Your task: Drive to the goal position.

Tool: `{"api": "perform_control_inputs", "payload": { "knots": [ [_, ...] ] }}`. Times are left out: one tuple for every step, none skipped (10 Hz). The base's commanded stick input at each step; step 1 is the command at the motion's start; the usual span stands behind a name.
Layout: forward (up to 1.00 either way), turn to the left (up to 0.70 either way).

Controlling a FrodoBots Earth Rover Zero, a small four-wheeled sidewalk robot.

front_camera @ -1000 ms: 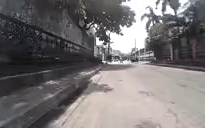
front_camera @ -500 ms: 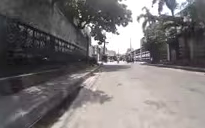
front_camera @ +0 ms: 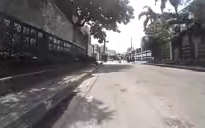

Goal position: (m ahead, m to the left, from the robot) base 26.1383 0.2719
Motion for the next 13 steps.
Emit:
{"api": "perform_control_inputs", "payload": {
  "knots": [
    [1.0, 0.0],
    [1.0, 0.0],
    [1.0, -0.01],
    [1.0, -0.03],
    [1.0, -0.1],
    [1.0, -0.22],
    [1.0, -0.39],
    [1.0, -0.39],
    [1.0, -0.38],
    [1.0, -0.24],
    [1.0, -0.03],
    [1.0, 0.0],
    [1.0, 0.0]
  ]
}}
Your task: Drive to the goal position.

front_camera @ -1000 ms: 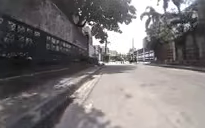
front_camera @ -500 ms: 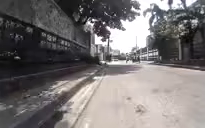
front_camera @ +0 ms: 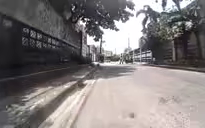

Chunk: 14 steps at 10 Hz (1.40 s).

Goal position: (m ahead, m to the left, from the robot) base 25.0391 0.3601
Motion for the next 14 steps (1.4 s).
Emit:
{"api": "perform_control_inputs", "payload": {
  "knots": [
    [1.0, 0.0],
    [1.0, 0.0],
    [1.0, 0.0],
    [1.0, -0.05],
    [1.0, -0.34],
    [1.0, -0.38],
    [1.0, -0.39],
    [1.0, -0.39],
    [1.0, -0.38],
    [1.0, -0.06],
    [1.0, 0.0],
    [1.0, 0.0],
    [1.0, 0.0],
    [1.0, 0.0]
  ]
}}
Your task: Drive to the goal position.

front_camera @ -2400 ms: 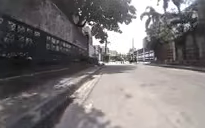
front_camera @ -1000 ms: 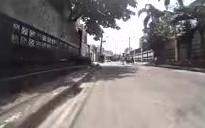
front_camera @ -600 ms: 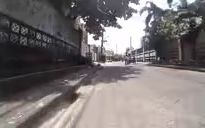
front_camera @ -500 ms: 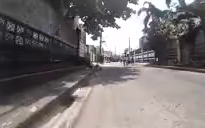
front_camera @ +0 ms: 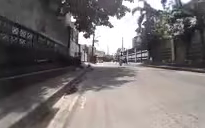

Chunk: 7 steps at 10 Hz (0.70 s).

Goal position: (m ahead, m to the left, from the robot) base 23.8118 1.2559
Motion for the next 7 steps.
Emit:
{"api": "perform_control_inputs", "payload": {
  "knots": [
    [1.0, 0.0],
    [1.0, 0.0],
    [1.0, 0.0],
    [1.0, 0.0],
    [1.0, 0.0],
    [1.0, 0.0],
    [1.0, 0.0]
  ]
}}
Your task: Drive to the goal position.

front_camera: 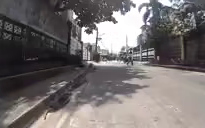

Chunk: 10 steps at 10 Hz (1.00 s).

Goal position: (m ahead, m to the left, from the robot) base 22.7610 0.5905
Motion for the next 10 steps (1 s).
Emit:
{"api": "perform_control_inputs", "payload": {
  "knots": [
    [1.0, 0.0],
    [1.0, 0.0],
    [1.0, 0.0],
    [1.0, 0.0],
    [1.0, 0.0],
    [1.0, 0.0],
    [1.0, 0.0],
    [1.0, 0.0],
    [1.0, 0.0],
    [1.0, -0.14]
  ]
}}
